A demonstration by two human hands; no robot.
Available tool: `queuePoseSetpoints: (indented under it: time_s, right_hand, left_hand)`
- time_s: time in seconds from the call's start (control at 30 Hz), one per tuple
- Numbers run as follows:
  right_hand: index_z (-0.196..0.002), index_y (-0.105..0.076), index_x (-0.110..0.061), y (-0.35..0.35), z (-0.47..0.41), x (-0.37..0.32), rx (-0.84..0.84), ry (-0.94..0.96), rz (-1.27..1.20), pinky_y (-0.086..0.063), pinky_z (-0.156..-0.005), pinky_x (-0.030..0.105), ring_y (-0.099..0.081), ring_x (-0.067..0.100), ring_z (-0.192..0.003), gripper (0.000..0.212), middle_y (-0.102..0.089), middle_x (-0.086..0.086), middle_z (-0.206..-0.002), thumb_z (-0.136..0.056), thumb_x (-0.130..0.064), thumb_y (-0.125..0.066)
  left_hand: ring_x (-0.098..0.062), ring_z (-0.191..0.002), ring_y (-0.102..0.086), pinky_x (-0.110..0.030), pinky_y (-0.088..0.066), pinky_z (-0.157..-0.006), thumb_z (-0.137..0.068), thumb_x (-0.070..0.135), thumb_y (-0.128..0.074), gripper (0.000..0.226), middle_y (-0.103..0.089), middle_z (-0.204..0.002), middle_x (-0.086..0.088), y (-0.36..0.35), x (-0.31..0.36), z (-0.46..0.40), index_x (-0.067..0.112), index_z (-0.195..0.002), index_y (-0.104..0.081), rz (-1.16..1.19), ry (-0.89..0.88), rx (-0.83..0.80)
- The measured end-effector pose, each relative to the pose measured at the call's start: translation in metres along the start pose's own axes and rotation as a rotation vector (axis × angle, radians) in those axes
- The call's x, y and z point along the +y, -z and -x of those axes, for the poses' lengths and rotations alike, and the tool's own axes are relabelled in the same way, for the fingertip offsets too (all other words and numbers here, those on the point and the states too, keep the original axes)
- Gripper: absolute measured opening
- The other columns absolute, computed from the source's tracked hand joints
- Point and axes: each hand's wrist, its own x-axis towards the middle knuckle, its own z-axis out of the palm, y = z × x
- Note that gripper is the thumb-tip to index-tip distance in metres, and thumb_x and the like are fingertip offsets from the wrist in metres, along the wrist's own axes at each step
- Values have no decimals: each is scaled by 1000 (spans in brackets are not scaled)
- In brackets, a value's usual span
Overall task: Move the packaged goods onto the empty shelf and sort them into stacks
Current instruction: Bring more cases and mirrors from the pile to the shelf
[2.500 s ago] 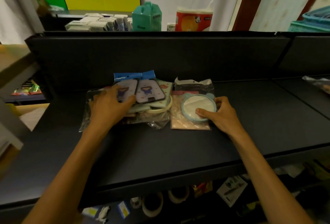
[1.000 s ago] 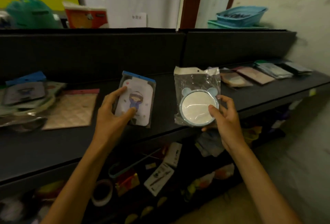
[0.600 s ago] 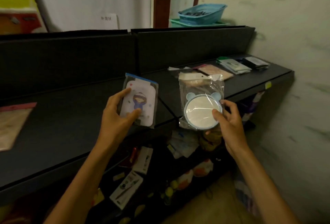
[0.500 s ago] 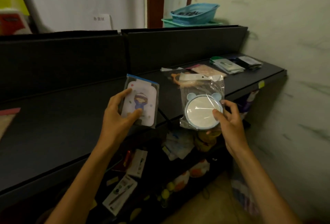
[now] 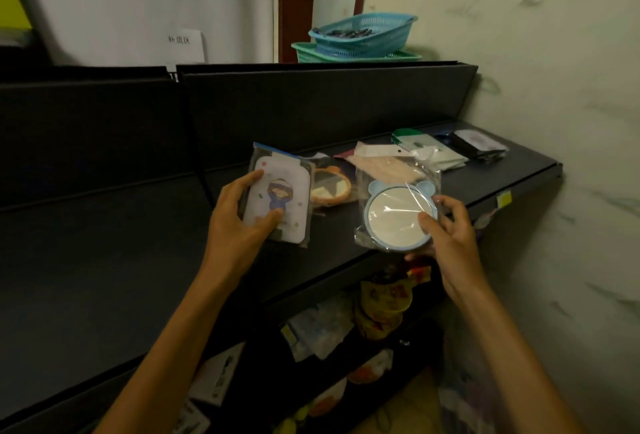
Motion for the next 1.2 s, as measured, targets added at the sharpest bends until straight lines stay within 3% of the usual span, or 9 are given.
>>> queuePoseSetpoints:
  time_s: [0.07, 0.2, 0.37, 0.63, 1.0, 1.1, 1.2]
  right_hand:
    - [-124, -46, -25, 3, -28, -1, -17, 11, 6, -57, -50, 32, -67, 20, -90, 34, -60, -15, -108, -94, -12, -55]
    - [-120, -46, -27, 15, -80, 1, -44, 12, -3, -57, -49, 32, -69, 21, -88, 32, -63, -12, -107, -93, -13, -56]
    - [-121, -46, -26, 33, -130, 5, -48, 2, -20, -56, -47, 31, -68, 22, -92, 32, -63, -12, -109, -93, -13, -57]
    - [-119, -48, -25, 61, -199, 14, -122, -7, -58, -57, -48, 34, -67, 22, -92, 30, -61, -8, -109, -93, -11, -56]
    - [-121, -47, -24, 87, -282, 15, -353, 25, -53, -54, -47, 28, -67, 21, -90, 31, -61, -5, -111, -94, -14, -55]
    - [-118, -47, -29, 79, -289, 17, -433, 15, -69, -55, -49, 29, -66, 22, -93, 29, -59, -9, -108, -94, -15, -56]
    - [-113, -50, -32, 64, -289, 20, -478, 8, -77, -59, -61, 38, -64, 22, -102, 27, -60, -8, -111, -93, -16, -57]
  left_hand:
    - [-1, -107, -52, -25, -54, -82, -80, 12, -71, 59, -41, -134, 7, -16, -2, -18, 31, -130, -47, -21, -13, 30]
    - [-6, -112, -52, -26, -54, -83, -79, 12, -71, 60, -42, -133, 5, -54, -3, -51, 28, -131, -46, -29, -42, 50]
    - [4, -102, -50, -9, -50, -65, -79, 15, -72, 59, -39, -128, 14, -100, -2, -79, 41, -124, -43, -117, -55, 51]
    - [-14, -118, -51, -35, -55, -85, -78, 16, -73, 61, -40, -132, 9, -148, -5, -105, 37, -128, -45, -184, -10, 82]
    - [-13, -110, -56, -31, -58, -73, -79, 16, -71, 61, -44, -133, 2, -208, 8, -107, 31, -132, -44, -198, 53, 292]
    - [-13, -111, -54, -15, -55, -62, -80, 11, -69, 59, -42, -135, -1, -207, 12, -97, 32, -129, -44, -227, 36, 346]
    - [-16, -119, -50, -15, -53, -64, -79, 11, -70, 61, -41, -137, -3, -194, 14, -85, 30, -131, -43, -277, 35, 399]
